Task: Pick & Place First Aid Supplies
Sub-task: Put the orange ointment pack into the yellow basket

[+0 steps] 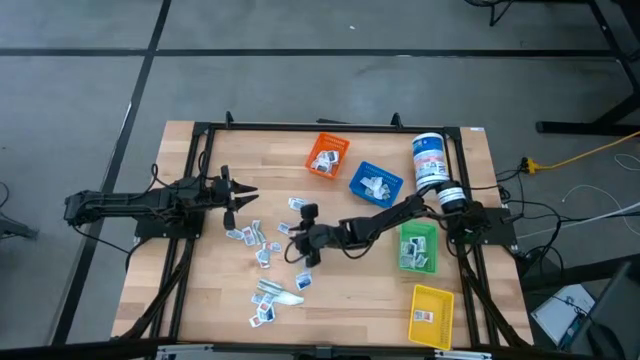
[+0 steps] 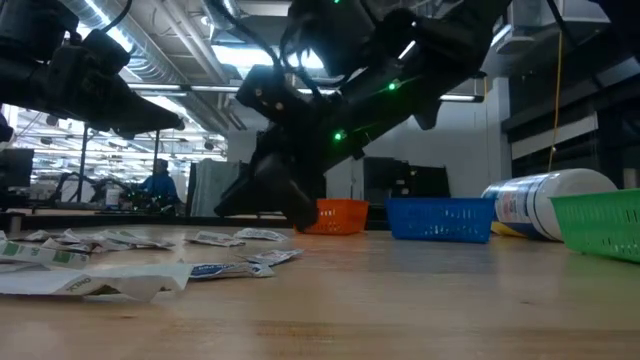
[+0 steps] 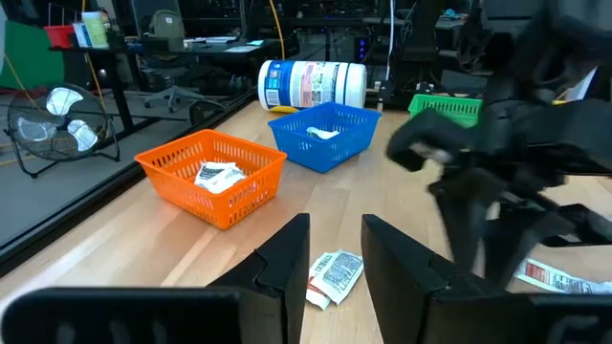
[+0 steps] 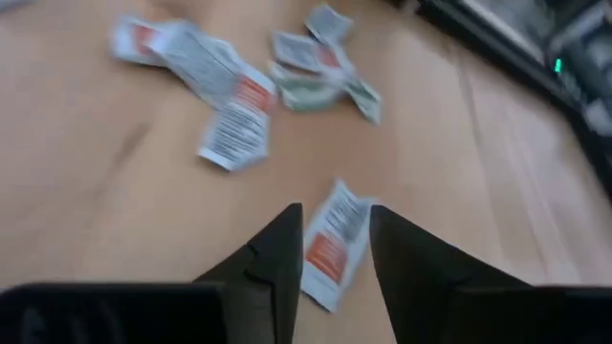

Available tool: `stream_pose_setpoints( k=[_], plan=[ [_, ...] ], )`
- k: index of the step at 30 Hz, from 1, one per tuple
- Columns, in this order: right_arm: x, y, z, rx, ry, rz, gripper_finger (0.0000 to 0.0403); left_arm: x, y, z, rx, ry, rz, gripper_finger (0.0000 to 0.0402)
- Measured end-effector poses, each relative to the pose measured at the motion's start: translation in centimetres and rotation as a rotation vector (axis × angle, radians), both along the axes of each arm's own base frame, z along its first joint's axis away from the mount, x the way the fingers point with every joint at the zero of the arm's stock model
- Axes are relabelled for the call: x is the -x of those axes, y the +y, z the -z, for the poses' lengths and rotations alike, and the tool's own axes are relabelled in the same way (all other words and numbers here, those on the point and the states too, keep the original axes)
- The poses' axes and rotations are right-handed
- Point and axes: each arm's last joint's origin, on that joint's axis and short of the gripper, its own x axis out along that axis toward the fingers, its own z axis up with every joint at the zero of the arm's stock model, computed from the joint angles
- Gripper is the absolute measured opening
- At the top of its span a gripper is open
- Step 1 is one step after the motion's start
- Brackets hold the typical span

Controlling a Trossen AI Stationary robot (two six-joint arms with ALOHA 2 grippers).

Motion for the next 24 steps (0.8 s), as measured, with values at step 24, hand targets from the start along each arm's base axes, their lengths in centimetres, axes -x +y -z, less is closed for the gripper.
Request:
stream_pose_setpoints(
  k=[24],
  plan=[
    [-1.8,-4.0,-0.2,-0.376,0.058,0.179,0.0123,0.0,0.0,0.0,0.000,0.000,0.000,0.0091]
  ],
)
